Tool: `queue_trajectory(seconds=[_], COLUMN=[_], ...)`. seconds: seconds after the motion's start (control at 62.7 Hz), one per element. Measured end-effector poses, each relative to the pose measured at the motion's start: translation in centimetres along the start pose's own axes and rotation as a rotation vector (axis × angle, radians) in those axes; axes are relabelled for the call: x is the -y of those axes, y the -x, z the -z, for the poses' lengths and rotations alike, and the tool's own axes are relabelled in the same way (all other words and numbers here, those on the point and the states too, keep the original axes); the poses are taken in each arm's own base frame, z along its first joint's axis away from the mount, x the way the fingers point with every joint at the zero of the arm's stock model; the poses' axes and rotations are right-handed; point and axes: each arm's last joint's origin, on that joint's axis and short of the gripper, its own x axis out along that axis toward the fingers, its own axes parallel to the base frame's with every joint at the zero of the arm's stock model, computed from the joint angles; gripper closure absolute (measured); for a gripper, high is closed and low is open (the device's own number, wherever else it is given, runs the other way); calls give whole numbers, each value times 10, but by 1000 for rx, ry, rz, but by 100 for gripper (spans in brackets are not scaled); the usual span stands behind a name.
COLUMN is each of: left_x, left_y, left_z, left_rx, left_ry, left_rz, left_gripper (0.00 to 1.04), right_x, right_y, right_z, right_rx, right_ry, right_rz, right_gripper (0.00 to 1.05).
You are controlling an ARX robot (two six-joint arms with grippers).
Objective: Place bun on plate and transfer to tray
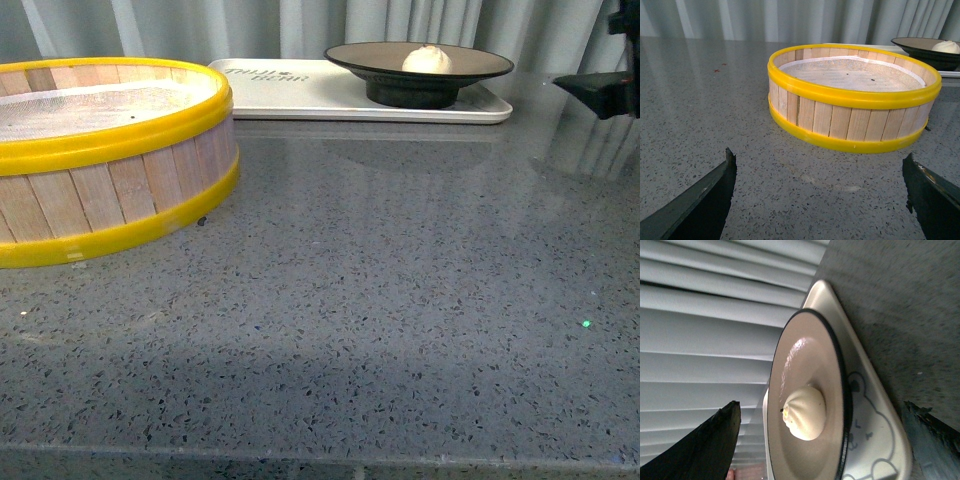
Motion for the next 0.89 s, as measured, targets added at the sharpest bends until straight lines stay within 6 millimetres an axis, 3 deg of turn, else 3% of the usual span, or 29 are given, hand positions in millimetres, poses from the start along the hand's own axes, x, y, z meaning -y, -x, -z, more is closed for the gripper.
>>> queue_trajectory(seconds=[0.128,0.223,0.335,0.415,0.462,0.542,0.717,0.893], left_x=[0,0,0,0,0,0,0,0], left_y=[0,0,0,0,0,0,0,0], left_z=[0,0,0,0,0,0,0,0], left_rx=[0,0,0,0,0,0,0,0], left_ry=[0,0,0,0,0,0,0,0], left_rz=[0,0,0,0,0,1,0,0], left_gripper=[7,7,7,7,7,7,7,7], right_x=[4,-2,-6,-17,-19,1,47,71], right_y=[44,103,185,225,244,265,286,298], right_z=[-9,-18,5,23,40,82,142,161], right_rx=[106,274,471,586,513,441,412,411], right_ry=[25,137,353,542,766,1065,1179,1208], right_rz=[35,72,181,227,129,110,162,142], right_gripper=[8,8,8,9,19,39,69,96])
